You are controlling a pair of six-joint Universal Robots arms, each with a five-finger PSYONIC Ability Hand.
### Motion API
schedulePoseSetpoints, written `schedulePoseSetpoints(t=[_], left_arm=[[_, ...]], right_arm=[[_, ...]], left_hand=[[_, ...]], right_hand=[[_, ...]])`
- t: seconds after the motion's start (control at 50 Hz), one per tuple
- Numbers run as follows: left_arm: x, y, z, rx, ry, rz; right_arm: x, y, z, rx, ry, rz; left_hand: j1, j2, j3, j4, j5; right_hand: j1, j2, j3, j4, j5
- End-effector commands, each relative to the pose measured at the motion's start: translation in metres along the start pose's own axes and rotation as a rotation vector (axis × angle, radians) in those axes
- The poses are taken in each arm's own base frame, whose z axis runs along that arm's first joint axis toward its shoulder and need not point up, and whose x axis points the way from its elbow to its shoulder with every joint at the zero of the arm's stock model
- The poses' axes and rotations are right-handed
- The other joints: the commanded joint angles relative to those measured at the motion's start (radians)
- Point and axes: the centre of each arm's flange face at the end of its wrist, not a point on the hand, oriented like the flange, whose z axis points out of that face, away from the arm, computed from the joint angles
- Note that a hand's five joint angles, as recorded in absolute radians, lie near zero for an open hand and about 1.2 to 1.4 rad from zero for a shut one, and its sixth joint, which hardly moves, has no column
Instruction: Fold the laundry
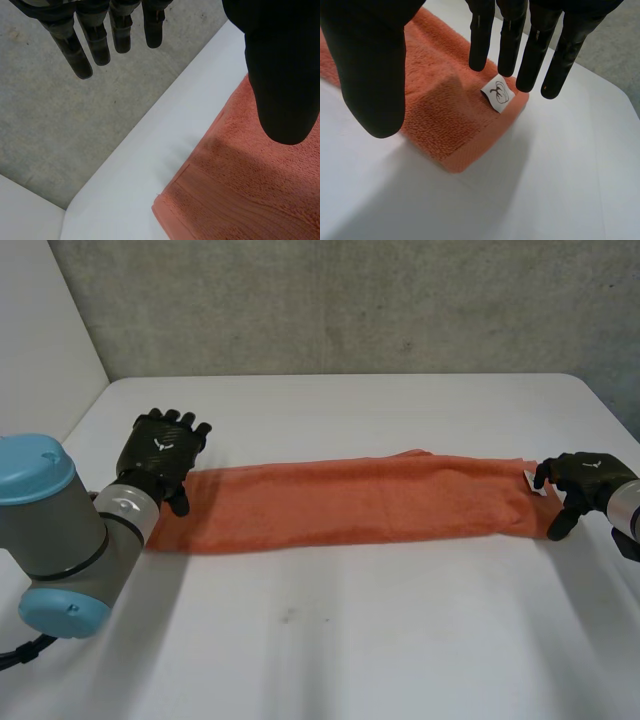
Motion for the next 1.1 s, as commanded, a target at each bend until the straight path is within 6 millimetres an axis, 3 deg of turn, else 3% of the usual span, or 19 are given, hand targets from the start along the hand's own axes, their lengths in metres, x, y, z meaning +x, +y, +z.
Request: schedulePoseSetpoints(t=[0.02,0.2,0.3,0.36,0.54,0.6,0.66,0.68,0.82,0.86,0.92,0.94,1.0,1.02,1.06,1.08,1.1], left_arm=[[-0.001,0.000,0.001,0.003,-0.006,-0.002],[0.002,0.005,-0.001,-0.006,-0.001,-0.003],[0.002,0.004,-0.002,-0.005,-0.001,-0.002],[0.002,0.004,-0.002,-0.005,-0.002,-0.002],[0.003,0.006,-0.004,-0.010,0.004,-0.003],[0.003,0.005,-0.004,-0.009,0.003,-0.003],[0.004,0.006,-0.005,-0.012,0.005,-0.003],[0.004,0.006,-0.005,-0.010,0.004,-0.003],[0.004,0.006,-0.006,-0.015,0.005,-0.003],[0.004,0.006,-0.006,-0.015,0.005,-0.003],[0.005,0.005,-0.007,-0.011,0.006,-0.002],[0.004,0.004,-0.007,-0.010,0.005,-0.002],[0.003,0.002,-0.007,-0.004,0.002,-0.002],[0.003,0.003,-0.007,-0.006,0.003,-0.002],[0.004,0.003,-0.008,-0.006,0.003,-0.002],[0.004,0.003,-0.008,-0.007,0.003,-0.002],[0.004,0.003,-0.008,-0.007,0.003,-0.002]], right_arm=[[0.006,0.015,0.018,0.022,0.015,0.026],[0.010,0.023,0.029,0.014,0.022,0.028],[0.011,0.025,0.031,0.012,0.019,0.032],[0.013,0.025,0.031,0.012,0.031,0.029],[0.048,0.014,0.035,0.036,0.148,-0.072],[0.084,0.011,0.036,-0.020,0.323,-0.242],[0.099,0.010,0.034,-0.063,0.396,-0.327],[0.115,0.004,0.031,-0.102,0.487,-0.433],[0.130,-0.019,0.034,-0.033,0.598,-0.533],[0.119,-0.029,0.035,0.004,0.587,-0.543],[0.080,-0.050,0.036,0.086,0.521,-0.569],[0.047,-0.064,0.036,0.153,0.452,-0.588],[-0.004,-0.077,0.033,0.248,0.320,-0.621],[-0.037,-0.081,0.029,0.304,0.225,-0.641],[-0.070,-0.081,0.023,0.356,0.119,-0.664],[-0.102,-0.079,0.015,0.406,0.010,-0.686],[-0.117,-0.078,0.011,0.431,-0.039,-0.696]], left_hand=[[-0.020,-0.028,-0.042,-0.031,-0.049],[-0.020,-0.028,-0.042,-0.031,-0.049],[-0.020,-0.028,-0.042,-0.031,-0.049],[-0.020,-0.028,-0.042,-0.031,-0.049],[-0.020,-0.028,-0.042,-0.031,-0.049],[-0.020,-0.028,-0.042,-0.031,-0.049],[-0.020,-0.028,-0.042,-0.031,-0.049],[-0.020,-0.028,-0.042,-0.031,-0.049],[-0.020,-0.028,-0.042,-0.031,-0.049],[-0.020,-0.028,-0.042,-0.031,-0.049],[-0.020,-0.028,-0.042,-0.031,-0.049],[-0.020,-0.028,-0.042,-0.031,-0.049],[-0.020,-0.028,-0.042,-0.031,-0.049],[-0.020,-0.028,-0.042,-0.031,-0.049],[-0.020,-0.028,-0.042,-0.031,-0.049],[-0.020,-0.028,-0.042,-0.031,-0.049],[-0.020,-0.028,-0.042,-0.031,-0.049]], right_hand=[[0.272,0.209,0.205,0.201,0.221],[0.430,0.368,0.364,0.360,0.379],[0.934,0.872,0.868,0.864,0.883],[0.993,0.931,0.926,0.923,0.942],[0.993,0.931,0.926,0.923,0.942],[0.993,0.931,0.926,0.923,0.942],[0.993,0.931,0.926,0.923,0.942],[0.993,0.931,0.926,0.923,0.942],[0.993,0.931,0.926,0.923,0.942],[0.993,0.931,0.926,0.923,0.942],[0.993,0.931,0.926,0.923,0.942],[0.993,0.931,0.926,0.923,0.942],[0.993,0.931,0.926,0.923,0.942],[0.993,0.931,0.926,0.923,0.942],[0.993,0.931,0.926,0.923,0.942],[0.993,0.931,0.926,0.923,0.942],[0.993,0.931,0.926,0.923,0.942]])
